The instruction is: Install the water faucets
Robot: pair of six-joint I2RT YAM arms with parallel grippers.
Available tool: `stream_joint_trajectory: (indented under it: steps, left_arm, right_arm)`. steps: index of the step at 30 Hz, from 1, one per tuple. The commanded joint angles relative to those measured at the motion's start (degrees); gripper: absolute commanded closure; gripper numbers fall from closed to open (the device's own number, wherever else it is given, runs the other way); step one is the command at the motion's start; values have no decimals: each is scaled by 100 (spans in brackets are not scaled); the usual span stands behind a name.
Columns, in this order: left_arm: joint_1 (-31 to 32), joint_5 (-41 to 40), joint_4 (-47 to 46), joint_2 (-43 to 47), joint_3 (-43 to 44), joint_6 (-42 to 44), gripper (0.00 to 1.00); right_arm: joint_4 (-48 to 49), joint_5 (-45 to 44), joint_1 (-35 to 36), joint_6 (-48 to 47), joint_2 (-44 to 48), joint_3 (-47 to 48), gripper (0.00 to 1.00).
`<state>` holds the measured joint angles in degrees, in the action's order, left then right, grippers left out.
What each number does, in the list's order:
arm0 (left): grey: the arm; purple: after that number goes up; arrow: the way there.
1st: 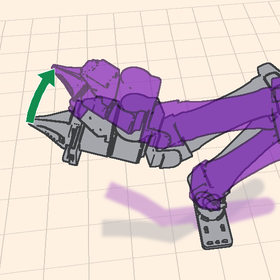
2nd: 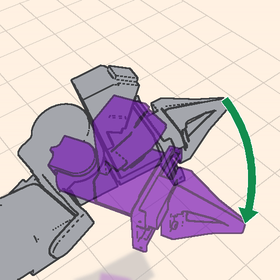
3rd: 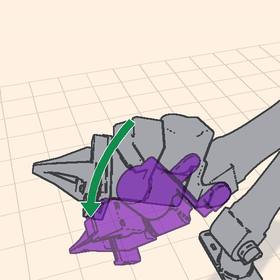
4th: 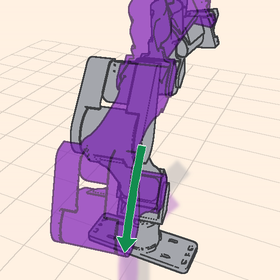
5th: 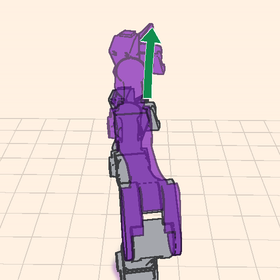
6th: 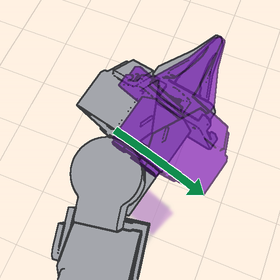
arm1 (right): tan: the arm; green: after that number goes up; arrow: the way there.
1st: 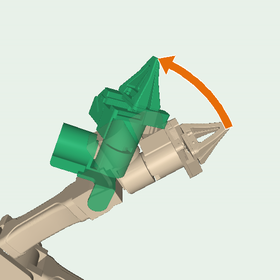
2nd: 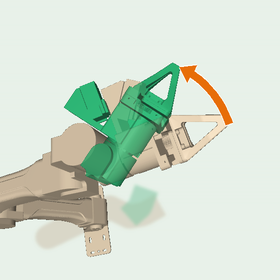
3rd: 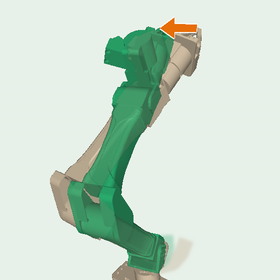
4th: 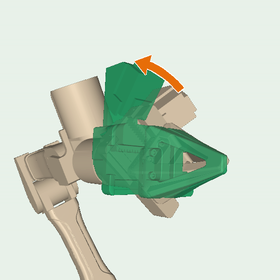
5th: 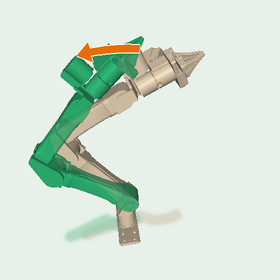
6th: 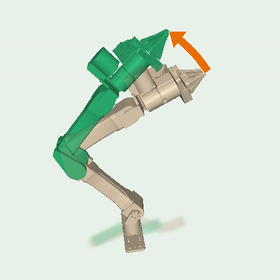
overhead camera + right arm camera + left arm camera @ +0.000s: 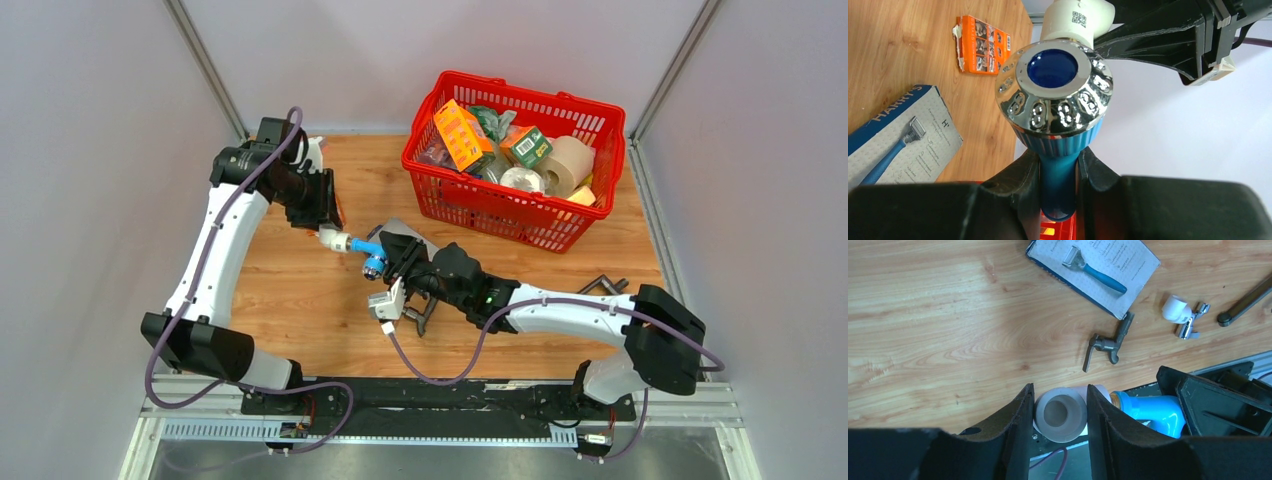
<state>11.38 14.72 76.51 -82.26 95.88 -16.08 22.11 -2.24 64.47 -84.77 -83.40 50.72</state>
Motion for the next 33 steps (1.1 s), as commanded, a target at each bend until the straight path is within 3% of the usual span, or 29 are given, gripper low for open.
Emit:
stream_joint_trajectory:
  steps: [1,9,23,33]
  left_arm:
    - [172,233,-109,25,212,43,100]
    - [181,453,-672,376,-305,-211,100]
    - [189,654,-2621,1387,-1764,-1433,100]
    - [189,944,-3351,1818,-2257,-757,100]
  right_arm:
    - [197,-14,84,-76,-116,105,100]
    - [-48,707,40,1312,60,298,100]
    - [-57,1172,-224,3677,-133,421,100]
    - [-75,2595,-645,5118,-247,544,100]
